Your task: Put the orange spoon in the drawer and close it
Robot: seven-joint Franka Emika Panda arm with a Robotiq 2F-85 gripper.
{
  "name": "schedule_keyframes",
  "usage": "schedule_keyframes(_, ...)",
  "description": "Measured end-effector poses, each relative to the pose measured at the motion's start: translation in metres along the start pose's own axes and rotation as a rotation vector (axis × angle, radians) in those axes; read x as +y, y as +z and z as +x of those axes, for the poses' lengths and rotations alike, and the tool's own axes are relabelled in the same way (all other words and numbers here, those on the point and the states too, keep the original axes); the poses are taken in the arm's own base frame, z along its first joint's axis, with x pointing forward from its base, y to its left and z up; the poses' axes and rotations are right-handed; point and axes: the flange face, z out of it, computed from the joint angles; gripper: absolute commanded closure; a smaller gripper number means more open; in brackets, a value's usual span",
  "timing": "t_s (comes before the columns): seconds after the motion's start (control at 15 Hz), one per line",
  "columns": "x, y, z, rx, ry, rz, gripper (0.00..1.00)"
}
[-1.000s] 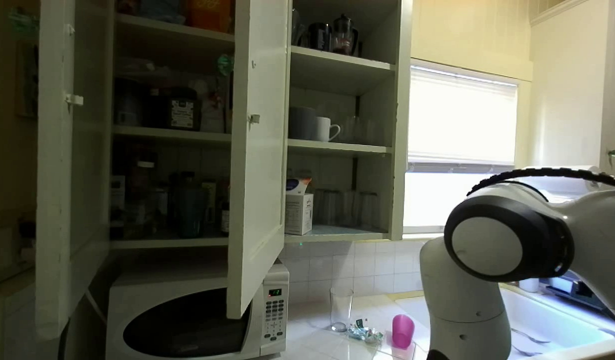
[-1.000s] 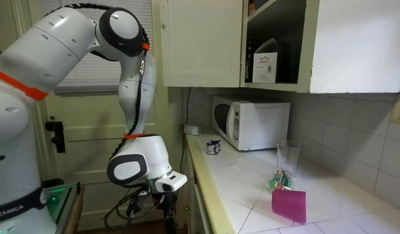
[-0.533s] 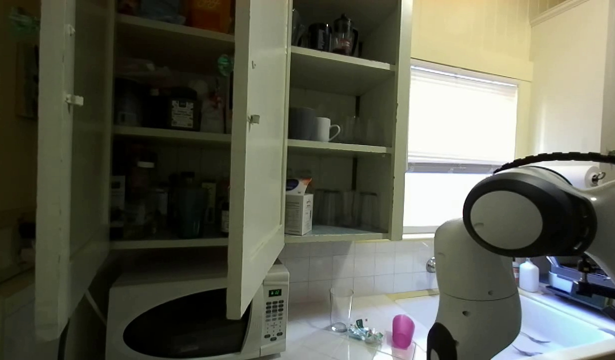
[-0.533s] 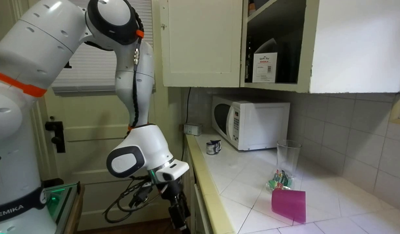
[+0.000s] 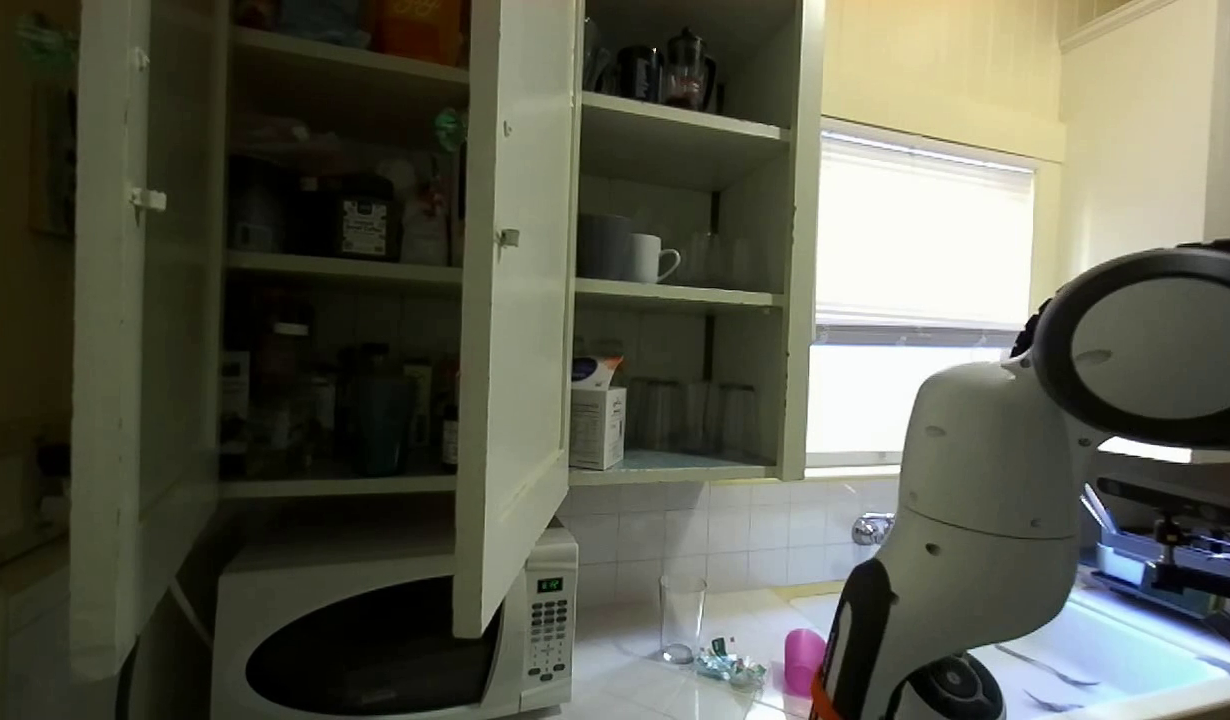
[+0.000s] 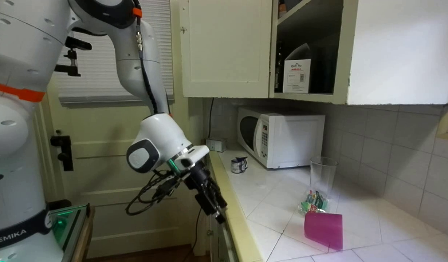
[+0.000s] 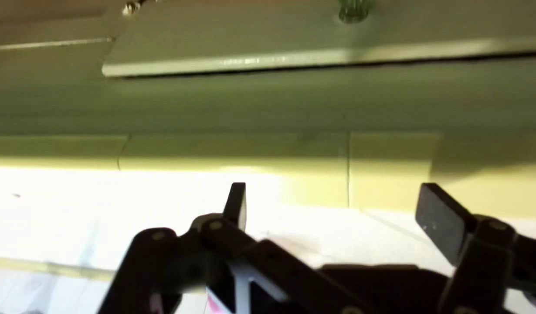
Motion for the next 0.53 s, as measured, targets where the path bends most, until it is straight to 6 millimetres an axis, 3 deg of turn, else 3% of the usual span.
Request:
schedule_keyframes(0.27, 0.008, -0.045, 0.046, 0.177, 0.012, -0.010, 0.00)
schedule_keyframes(0.53, 0.030, -0.057, 0.089, 0.225, -0.194, 0.013, 0.00)
